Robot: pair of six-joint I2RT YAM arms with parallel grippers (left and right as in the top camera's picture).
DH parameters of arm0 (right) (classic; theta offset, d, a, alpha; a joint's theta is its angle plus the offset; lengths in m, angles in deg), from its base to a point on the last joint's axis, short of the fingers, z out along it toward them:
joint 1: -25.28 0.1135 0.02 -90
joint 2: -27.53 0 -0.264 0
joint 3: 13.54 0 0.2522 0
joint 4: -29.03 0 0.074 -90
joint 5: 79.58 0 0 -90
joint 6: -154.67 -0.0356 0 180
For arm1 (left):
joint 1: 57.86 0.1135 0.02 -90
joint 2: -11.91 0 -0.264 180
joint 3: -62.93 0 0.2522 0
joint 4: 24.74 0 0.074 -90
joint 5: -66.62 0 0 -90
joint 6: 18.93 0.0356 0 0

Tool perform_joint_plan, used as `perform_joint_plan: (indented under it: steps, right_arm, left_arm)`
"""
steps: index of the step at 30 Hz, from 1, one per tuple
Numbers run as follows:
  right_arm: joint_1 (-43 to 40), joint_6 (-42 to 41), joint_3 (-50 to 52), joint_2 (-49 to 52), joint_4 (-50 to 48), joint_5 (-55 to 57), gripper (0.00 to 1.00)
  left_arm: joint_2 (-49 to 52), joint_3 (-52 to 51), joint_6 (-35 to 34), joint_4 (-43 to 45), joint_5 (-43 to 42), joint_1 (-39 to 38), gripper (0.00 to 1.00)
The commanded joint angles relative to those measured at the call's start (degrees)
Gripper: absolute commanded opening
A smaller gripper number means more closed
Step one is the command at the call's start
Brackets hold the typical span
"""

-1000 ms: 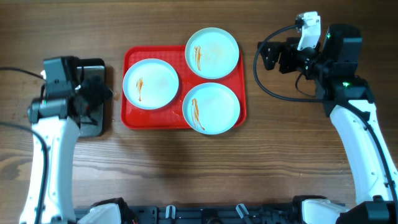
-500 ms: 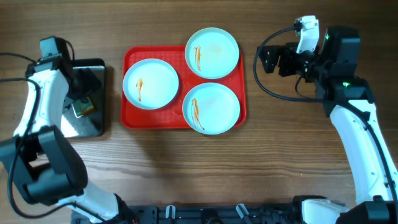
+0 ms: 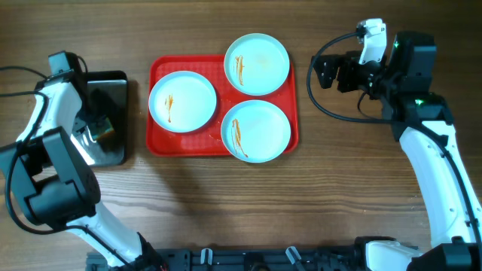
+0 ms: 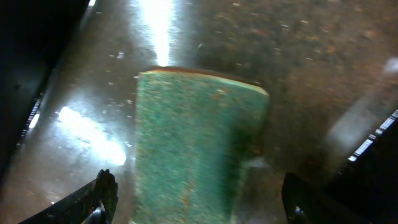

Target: Clean dirty plates on tray and stack at the side

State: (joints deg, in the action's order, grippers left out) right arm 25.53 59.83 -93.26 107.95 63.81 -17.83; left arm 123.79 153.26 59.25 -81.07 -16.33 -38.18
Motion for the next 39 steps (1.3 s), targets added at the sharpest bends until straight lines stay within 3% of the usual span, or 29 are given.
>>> perform_joint_plan:
  steps: [1, 11, 19, 21, 26, 32, 39]
  right_arm:
    - [0.24, 0.2, -1.27, 0.39, -0.33, 0.39, 1.0]
    - [0.24, 0.15, -1.27, 2.23, -0.66, 0.37, 0.99]
    - [0.24, 0.17, -1.27, 2.73, -0.61, 0.37, 0.99]
    - [0.24, 0.17, -1.27, 2.73, -0.61, 0.37, 0.99]
    - [0.24, -1.14, -1.27, 2.73, -0.7, 0.37, 0.99]
    - [2.82, -3.04, -3.89, 3.1, -2.95, 0.39, 0.89]
    - [11.67, -4.35, -18.6, 11.13, 6.21, 3.21, 0.76]
  left_arm:
    - [0.66, 0.68, 1.01, 0.28, 0.46, 1.11, 0.81]
    - [2.14, 0.52, 1.16, 1.97, -0.57, 1.07, 0.67]
    - [3.76, 0.46, 1.14, 2.03, -3.15, 1.05, 0.62]
    - [4.87, 0.46, 1.11, 2.01, -3.15, 1.07, 0.5]
    - [5.16, 0.46, 1.09, 2.23, -3.13, 1.07, 0.04]
    - [2.6, 2.49, 0.68, -0.9, -3.58, 1.05, 0.04]
    - [-10.64, 6.38, 0.68, -7.26, -4.0, 1.05, 0.04]
